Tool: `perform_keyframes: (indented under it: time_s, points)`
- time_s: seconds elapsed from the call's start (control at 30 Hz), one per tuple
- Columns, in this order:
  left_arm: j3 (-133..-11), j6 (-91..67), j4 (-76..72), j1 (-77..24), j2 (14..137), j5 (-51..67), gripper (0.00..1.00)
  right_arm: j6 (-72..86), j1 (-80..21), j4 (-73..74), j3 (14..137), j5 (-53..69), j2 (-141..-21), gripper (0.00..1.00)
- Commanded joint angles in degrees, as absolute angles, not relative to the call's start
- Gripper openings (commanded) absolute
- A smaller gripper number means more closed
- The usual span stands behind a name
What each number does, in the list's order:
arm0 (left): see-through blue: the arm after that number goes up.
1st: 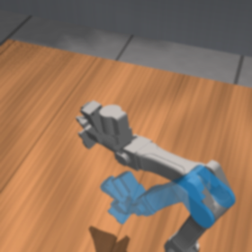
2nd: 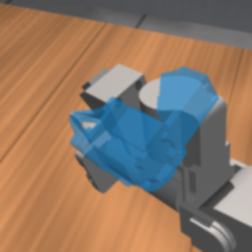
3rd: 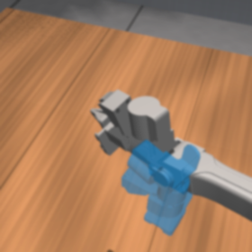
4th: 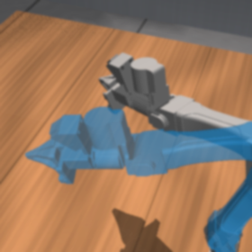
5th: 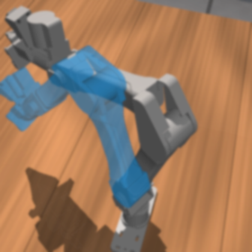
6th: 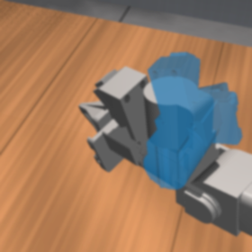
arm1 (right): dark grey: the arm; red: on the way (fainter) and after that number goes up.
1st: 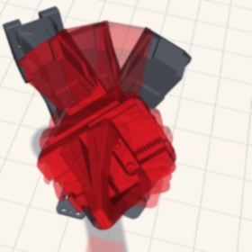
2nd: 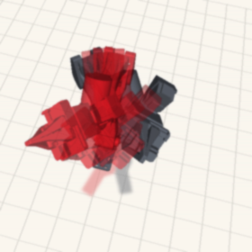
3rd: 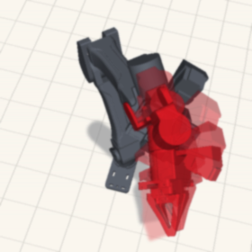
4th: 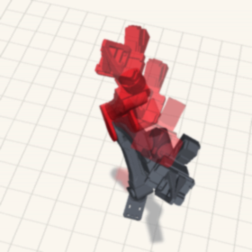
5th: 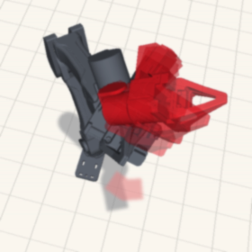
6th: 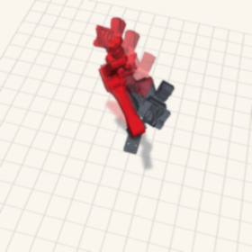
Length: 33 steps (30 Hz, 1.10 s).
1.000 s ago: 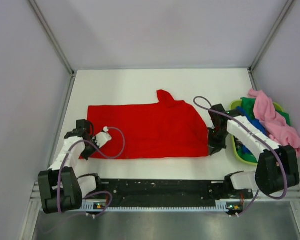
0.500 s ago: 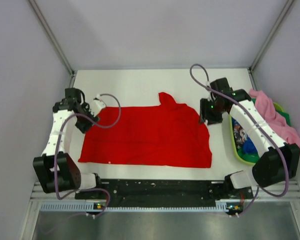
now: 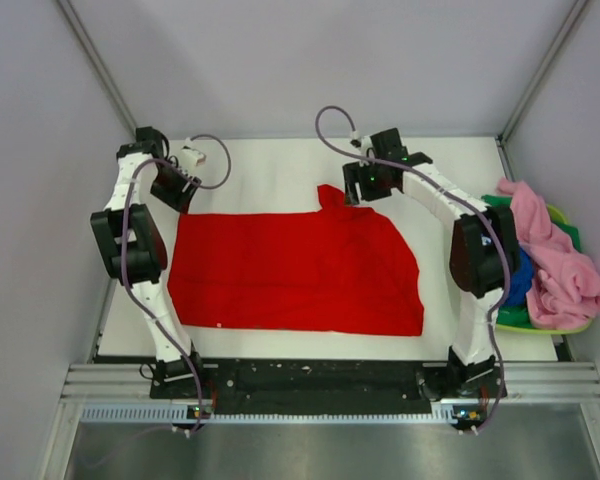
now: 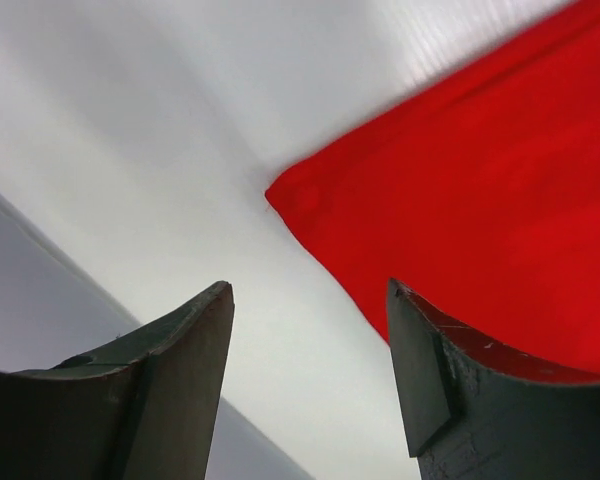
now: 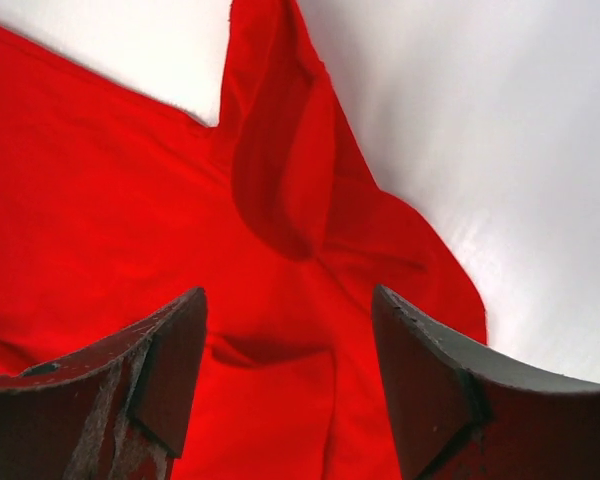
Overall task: Fold and stack the t-shirts
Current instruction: Grap the side of the flattened tshirt furthest away from the robot with both arms
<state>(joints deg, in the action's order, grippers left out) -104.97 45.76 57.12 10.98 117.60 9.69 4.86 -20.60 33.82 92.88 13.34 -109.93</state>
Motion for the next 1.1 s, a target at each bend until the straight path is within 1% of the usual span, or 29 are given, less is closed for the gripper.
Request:
perform_keyframes:
  time_s: [0.0,0.17,0.27,0.33,0.4,0.43,0.47,0.53,0.57,0.67,0.7,0.73,0.87,0.93,0.97,1.0,1.03,1.07]
  points:
    - [-111.0,36.5,57.1,13.0,122.0,13.2,0.67,0.4,-22.8,29.6,99.4,15.2,-115.6,0.67]
    - [-110.0,33.4,54.0,13.4,125.3,13.4,0.67,0.4,-22.9,29.9,101.9,13.3,-121.3,0.67]
    - [-110.0,33.1,52.9,13.5,127.2,13.5,0.66,-1.6,-22.9,30.1,101.8,15.4,-123.2,0.67]
    - [-109.6,33.4,51.9,14.0,128.0,14.8,0.65,-1.4,-23.2,29.8,101.9,18.2,-124.0,0.66]
    - [-109.7,33.8,52.0,14.2,128.6,15.9,0.64,-0.8,-23.2,29.5,101.9,18.8,-124.9,0.63]
    - [-109.6,34.3,52.4,14.2,128.8,16.3,0.63,-0.6,-23.3,29.4,101.9,18.8,-125.2,0.59]
    - [-109.6,34.5,53.0,14.2,129.1,16.6,0.62,-0.6,-23.3,29.3,102.0,18.5,-125.5,0.51]
    - [-109.5,35.9,53.6,14.2,129.5,17.4,0.61,-0.5,-23.3,29.1,102.0,17.9,-125.4,0.29]
    - [-109.3,35.8,53.4,14.2,130.0,16.8,0.60,-0.4,-23.2,29.0,102.0,17.5,-125.3,0.20]
    - [-109.9,34.5,52.1,14.3,131.5,14.6,0.58,-0.4,-23.2,28.9,102.1,16.2,-124.4,0.04]
    - [-110.2,34.0,51.9,14.2,131.8,14.3,0.56,-0.4,-23.2,28.9,102.1,16.1,-123.8,0.00]
    - [-110.4,33.2,51.5,14.2,132.2,14.4,0.53,-0.4,-23.2,29.0,102.0,15.9,-123.3,0.00]
    - [-110.6,31.9,50.1,14.2,132.3,15.6,0.46,-1.5,-23.3,29.3,101.0,15.2,-120.3,0.00]
    - [-110.3,31.8,49.7,14.2,132.1,16.8,0.34,-3.3,-23.3,30.1,100.5,14.9,-118.7,0.00]
    - [-110.2,31.9,49.7,14.2,131.8,17.7,0.25,-4.4,-23.3,30.9,100.4,15.0,-118.0,0.00]
    - [-109.7,32.2,49.9,14.2,131.4,18.5,0.16,-5.4,-23.3,31.9,100.3,15.4,-117.3,0.00]
    - [-109.3,32.5,49.9,14.3,130.9,19.7,0.00,-6.5,-23.3,33.2,100.0,15.6,-116.6,0.00]
    - [-108.6,32.3,50.0,14.2,130.0,20.5,0.00,-7.4,-23.3,34.8,99.7,15.6,-115.8,0.00]
